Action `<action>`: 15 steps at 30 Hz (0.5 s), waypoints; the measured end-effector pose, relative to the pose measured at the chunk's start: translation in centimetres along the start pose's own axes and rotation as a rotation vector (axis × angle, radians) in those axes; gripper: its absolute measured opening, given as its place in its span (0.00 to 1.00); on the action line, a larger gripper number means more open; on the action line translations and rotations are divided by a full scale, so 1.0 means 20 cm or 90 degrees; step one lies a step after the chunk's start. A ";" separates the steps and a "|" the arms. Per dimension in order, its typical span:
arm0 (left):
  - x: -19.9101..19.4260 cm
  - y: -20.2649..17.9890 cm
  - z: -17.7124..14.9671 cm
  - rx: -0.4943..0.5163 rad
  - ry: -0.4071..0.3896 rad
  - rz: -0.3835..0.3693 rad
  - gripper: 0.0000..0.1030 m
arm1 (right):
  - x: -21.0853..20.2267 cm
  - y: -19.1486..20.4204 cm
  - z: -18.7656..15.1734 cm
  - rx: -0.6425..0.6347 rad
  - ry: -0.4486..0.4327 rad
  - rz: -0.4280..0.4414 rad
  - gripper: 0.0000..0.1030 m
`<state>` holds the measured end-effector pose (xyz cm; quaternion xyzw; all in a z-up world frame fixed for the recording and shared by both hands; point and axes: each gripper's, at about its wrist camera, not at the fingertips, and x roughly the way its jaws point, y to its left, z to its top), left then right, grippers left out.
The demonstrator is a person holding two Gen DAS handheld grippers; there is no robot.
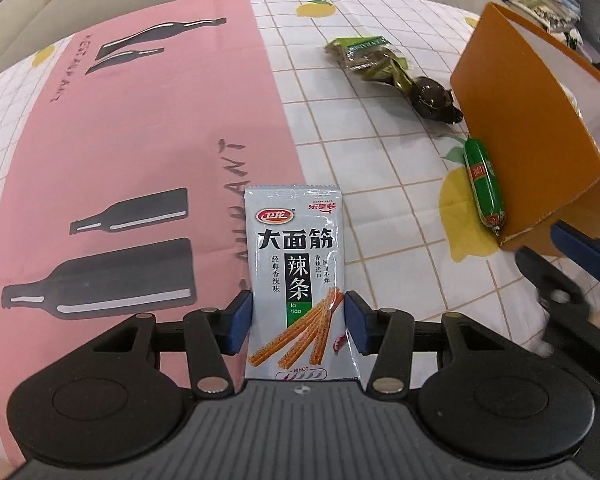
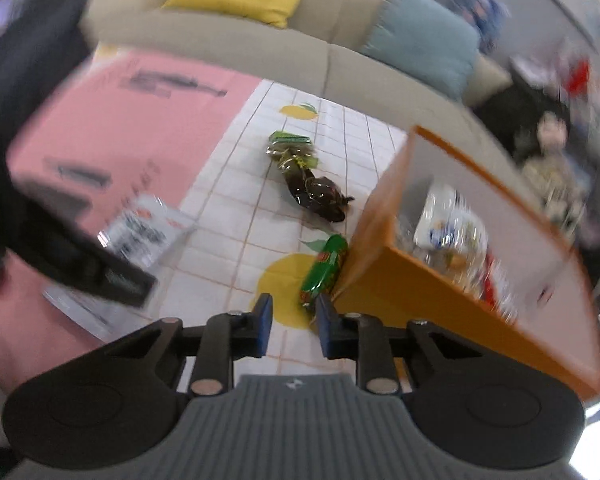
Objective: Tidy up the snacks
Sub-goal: 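Grasp the white spicy-strip packet with the left tool while the right tool grasps the green sausage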
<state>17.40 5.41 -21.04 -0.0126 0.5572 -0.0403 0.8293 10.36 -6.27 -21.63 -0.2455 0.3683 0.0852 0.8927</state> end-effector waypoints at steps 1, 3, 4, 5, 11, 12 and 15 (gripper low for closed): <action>0.00 0.01 0.00 -0.004 -0.002 -0.002 0.54 | 0.03 0.04 0.00 -0.032 0.000 -0.022 0.19; 0.00 0.05 0.00 -0.015 -0.005 -0.003 0.54 | 0.09 0.10 0.01 -0.089 0.006 -0.056 0.18; 0.00 0.07 0.00 -0.022 -0.006 -0.006 0.54 | 0.12 0.12 0.00 -0.113 0.007 -0.072 0.14; -0.01 0.08 -0.01 -0.027 -0.008 -0.010 0.54 | 0.14 0.14 0.00 -0.132 0.011 -0.086 0.14; -0.01 0.16 -0.03 -0.048 -0.016 -0.024 0.54 | 0.26 0.22 -0.04 -0.212 0.036 -0.127 0.13; -0.01 0.16 -0.02 -0.050 -0.018 -0.026 0.54 | 0.26 0.24 -0.04 -0.226 0.035 -0.135 0.13; -0.01 0.17 -0.02 -0.052 -0.022 -0.032 0.54 | 0.29 0.29 -0.05 -0.271 0.024 -0.170 0.15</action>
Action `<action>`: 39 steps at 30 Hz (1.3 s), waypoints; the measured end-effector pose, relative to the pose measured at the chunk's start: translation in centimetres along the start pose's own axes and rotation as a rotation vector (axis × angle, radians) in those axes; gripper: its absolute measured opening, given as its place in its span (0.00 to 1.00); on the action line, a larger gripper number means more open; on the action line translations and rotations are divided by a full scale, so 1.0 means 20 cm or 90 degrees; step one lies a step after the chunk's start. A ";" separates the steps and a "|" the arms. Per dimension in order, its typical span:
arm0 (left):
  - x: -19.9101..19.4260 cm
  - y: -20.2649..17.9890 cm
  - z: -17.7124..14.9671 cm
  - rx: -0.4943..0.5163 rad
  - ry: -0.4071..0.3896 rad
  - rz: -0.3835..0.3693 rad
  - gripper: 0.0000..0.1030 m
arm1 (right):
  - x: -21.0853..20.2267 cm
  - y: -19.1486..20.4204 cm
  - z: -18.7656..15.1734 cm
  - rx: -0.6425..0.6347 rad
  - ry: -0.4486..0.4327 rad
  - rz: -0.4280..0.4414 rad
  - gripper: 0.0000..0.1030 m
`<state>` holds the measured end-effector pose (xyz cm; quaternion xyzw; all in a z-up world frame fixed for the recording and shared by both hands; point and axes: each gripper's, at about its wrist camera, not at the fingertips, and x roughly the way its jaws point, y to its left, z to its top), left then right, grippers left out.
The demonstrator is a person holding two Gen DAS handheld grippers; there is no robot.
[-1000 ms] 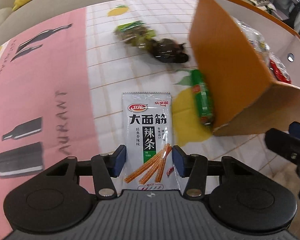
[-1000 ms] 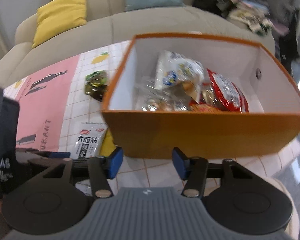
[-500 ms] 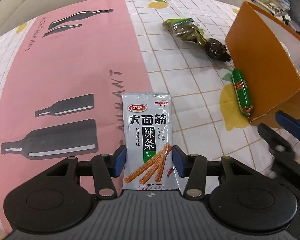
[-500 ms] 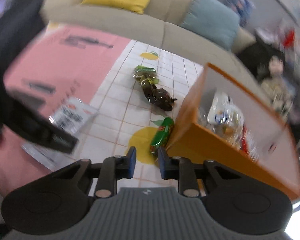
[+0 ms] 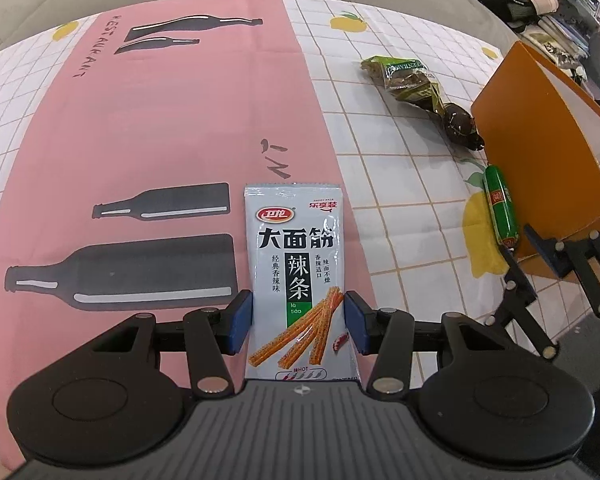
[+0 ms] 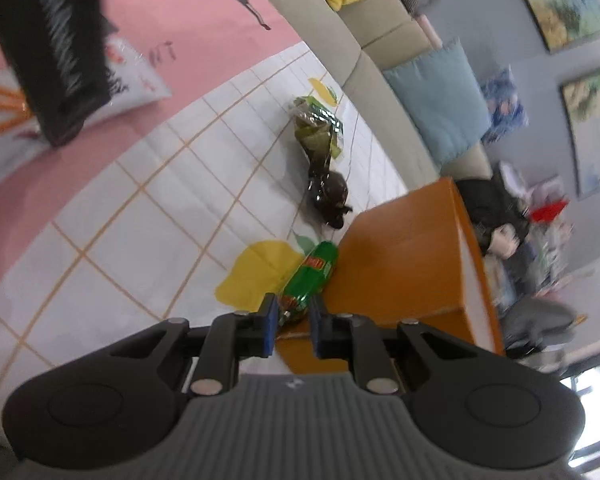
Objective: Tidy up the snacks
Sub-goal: 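Grasp the white spicy-strip packet with the left tool while the right tool grasps the green sausage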
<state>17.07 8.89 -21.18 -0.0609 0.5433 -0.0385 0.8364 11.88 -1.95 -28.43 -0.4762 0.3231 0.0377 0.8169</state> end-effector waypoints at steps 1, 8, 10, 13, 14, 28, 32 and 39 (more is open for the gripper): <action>0.00 0.00 0.00 0.000 -0.002 -0.002 0.54 | 0.01 0.01 0.01 -0.006 -0.002 -0.007 0.18; 0.01 0.03 0.02 -0.010 -0.007 -0.005 0.54 | 0.09 0.06 0.03 -0.052 0.031 -0.035 0.24; 0.01 0.03 0.02 -0.008 -0.009 -0.004 0.54 | 0.11 0.06 0.03 -0.041 0.036 -0.029 0.17; 0.01 0.03 0.02 -0.007 -0.009 -0.004 0.54 | 0.11 0.02 0.03 -0.003 0.034 -0.011 0.16; 0.01 0.03 0.02 -0.008 -0.009 -0.005 0.54 | 0.10 0.00 0.03 0.015 0.031 0.000 0.16; 0.00 0.06 0.02 -0.022 0.000 -0.009 0.55 | -0.26 0.00 0.04 0.082 -0.092 0.230 0.17; 0.00 0.07 0.02 -0.033 -0.004 -0.010 0.62 | -0.27 -0.08 0.04 0.153 -0.118 0.258 0.27; 0.01 0.09 0.06 -0.057 -0.013 -0.009 0.70 | -0.10 -0.17 0.07 0.275 -0.082 0.303 0.35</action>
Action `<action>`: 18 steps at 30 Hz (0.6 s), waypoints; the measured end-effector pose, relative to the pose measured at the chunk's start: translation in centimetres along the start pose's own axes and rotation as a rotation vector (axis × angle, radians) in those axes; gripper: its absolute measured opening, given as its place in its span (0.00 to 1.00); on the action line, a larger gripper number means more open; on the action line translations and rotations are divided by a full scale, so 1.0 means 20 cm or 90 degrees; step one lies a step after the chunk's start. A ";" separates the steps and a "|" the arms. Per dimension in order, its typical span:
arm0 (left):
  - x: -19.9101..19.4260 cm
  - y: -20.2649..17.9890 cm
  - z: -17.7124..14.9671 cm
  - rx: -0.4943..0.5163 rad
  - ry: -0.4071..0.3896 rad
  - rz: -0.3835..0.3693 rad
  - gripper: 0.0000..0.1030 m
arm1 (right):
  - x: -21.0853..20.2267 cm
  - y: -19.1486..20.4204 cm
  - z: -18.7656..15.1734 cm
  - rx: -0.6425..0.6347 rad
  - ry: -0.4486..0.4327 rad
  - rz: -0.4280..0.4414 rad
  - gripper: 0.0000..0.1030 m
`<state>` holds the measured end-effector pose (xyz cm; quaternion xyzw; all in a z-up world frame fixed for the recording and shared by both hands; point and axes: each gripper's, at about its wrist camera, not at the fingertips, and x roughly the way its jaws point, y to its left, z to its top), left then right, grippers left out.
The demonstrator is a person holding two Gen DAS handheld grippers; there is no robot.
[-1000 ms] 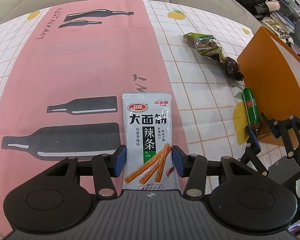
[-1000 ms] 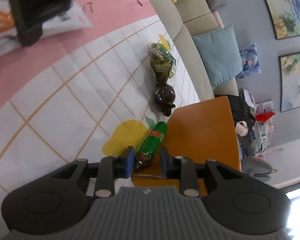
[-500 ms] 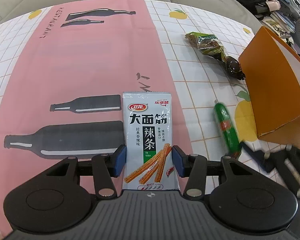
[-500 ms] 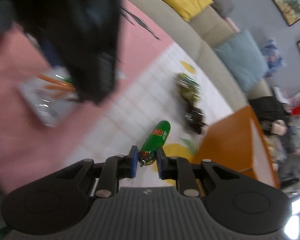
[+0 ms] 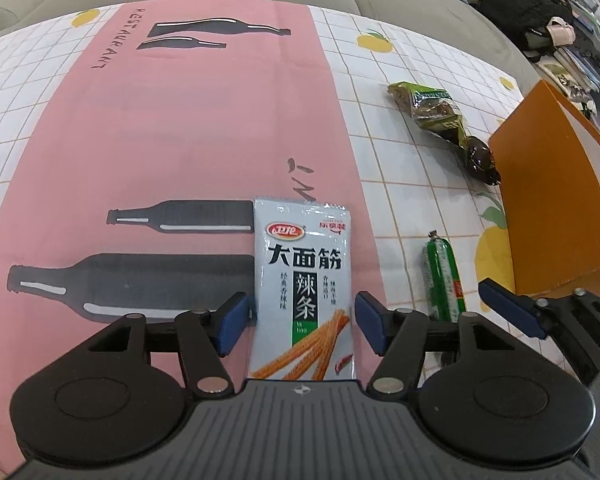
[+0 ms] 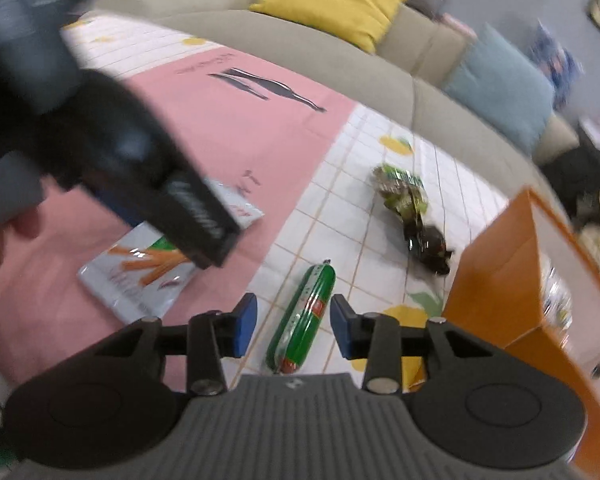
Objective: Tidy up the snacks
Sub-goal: 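Grasp the white spicy-strip packet with the left tool while the right tool grasps the green sausage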
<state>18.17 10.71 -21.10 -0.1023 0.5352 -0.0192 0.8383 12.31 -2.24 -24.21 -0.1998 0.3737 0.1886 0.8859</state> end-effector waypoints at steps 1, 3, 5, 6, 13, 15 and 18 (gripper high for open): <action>0.00 0.00 0.00 0.001 -0.001 0.002 0.70 | 0.02 -0.02 0.00 0.019 0.008 0.001 0.30; 0.02 -0.02 0.01 0.005 -0.001 0.006 0.73 | 0.06 -0.07 0.00 0.060 0.020 0.011 0.29; 0.02 -0.04 0.01 0.016 0.000 0.008 0.79 | 0.08 -0.10 -0.01 0.098 0.029 0.034 0.29; 0.03 -0.05 0.01 0.025 0.000 0.008 0.81 | 0.09 -0.12 -0.01 0.116 0.035 0.047 0.29; 0.04 -0.08 0.00 0.073 -0.006 0.030 0.76 | 0.15 -0.18 -0.03 0.176 0.029 0.090 0.29; 0.04 -0.09 -0.01 0.090 -0.007 0.040 0.73 | 0.15 -0.18 -0.03 0.178 0.024 0.098 0.30; 0.04 -0.09 -0.01 0.099 -0.006 0.043 0.62 | 0.15 -0.16 -0.02 0.169 0.025 0.099 0.31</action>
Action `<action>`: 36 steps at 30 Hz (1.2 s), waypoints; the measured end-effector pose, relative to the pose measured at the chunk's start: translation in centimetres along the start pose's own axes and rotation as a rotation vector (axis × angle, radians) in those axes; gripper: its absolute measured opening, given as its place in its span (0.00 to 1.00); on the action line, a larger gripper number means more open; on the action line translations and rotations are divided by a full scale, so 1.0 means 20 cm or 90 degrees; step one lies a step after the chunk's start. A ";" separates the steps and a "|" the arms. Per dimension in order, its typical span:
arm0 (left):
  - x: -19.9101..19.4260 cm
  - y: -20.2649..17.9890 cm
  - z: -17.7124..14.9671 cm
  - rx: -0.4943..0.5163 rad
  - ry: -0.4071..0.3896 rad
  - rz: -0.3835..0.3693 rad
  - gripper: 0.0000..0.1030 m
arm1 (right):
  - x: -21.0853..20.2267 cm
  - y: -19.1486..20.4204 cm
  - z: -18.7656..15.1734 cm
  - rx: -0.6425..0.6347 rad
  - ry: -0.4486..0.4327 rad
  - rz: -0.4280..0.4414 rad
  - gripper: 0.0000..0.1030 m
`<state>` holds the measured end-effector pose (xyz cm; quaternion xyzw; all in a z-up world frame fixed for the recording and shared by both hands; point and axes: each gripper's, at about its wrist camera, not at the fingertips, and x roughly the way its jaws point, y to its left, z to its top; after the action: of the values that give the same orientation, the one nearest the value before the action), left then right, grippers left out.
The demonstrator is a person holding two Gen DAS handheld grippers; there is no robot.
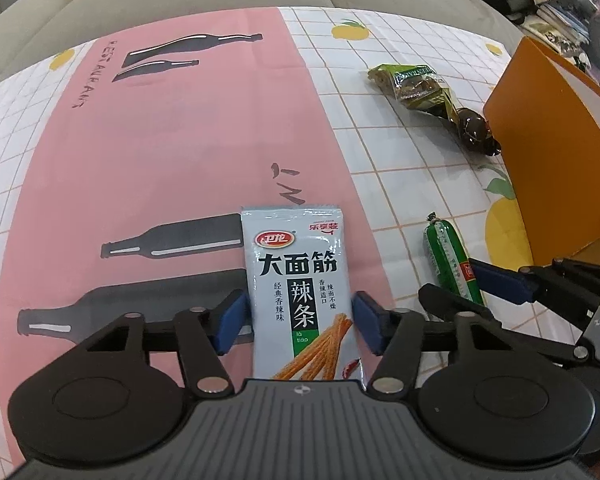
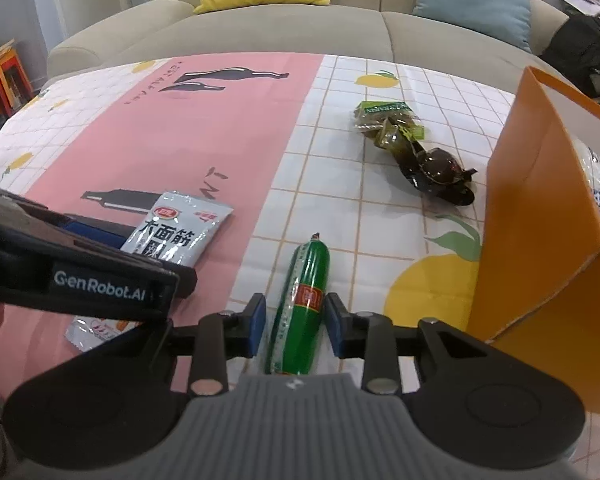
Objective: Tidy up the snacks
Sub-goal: 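Grasp the white spicy-strip packet with the left tool while the right tool grasps the green sausage, then carry the packet and sausage into the orange box and open both tools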
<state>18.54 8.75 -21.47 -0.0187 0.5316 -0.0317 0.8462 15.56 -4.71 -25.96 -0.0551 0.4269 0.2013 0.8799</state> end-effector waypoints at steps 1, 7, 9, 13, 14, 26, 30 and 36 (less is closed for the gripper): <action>0.00 0.00 0.00 0.003 0.001 0.004 0.59 | 0.00 0.00 0.00 0.001 0.001 0.000 0.29; -0.01 0.01 -0.01 -0.026 0.000 -0.015 0.55 | -0.02 -0.06 0.01 0.051 0.020 0.035 0.21; -0.04 0.03 -0.02 -0.051 0.001 -0.026 0.54 | -0.05 -0.09 0.02 0.096 0.022 0.056 0.21; -0.17 0.00 -0.02 -0.060 -0.027 -0.042 0.54 | -0.18 -0.12 0.05 0.127 -0.011 0.075 0.21; -0.21 0.00 -0.01 -0.068 -0.032 -0.052 0.54 | -0.23 -0.12 0.06 0.131 -0.023 0.078 0.21; -0.65 -0.38 0.25 -0.013 -0.100 -0.174 0.54 | -0.84 -0.48 0.14 0.214 -0.136 0.034 0.21; -0.69 -0.65 0.35 0.045 -0.099 -0.224 0.54 | -1.01 -0.69 0.14 0.223 -0.151 -0.030 0.21; -0.61 -1.07 0.46 0.116 -0.068 -0.269 0.54 | -1.13 -1.00 0.11 0.226 -0.135 -0.117 0.21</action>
<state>20.92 -11.74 -5.14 -0.0546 0.4652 -0.2551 0.8459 12.77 -29.37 -8.62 0.0835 0.3539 0.0467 0.9304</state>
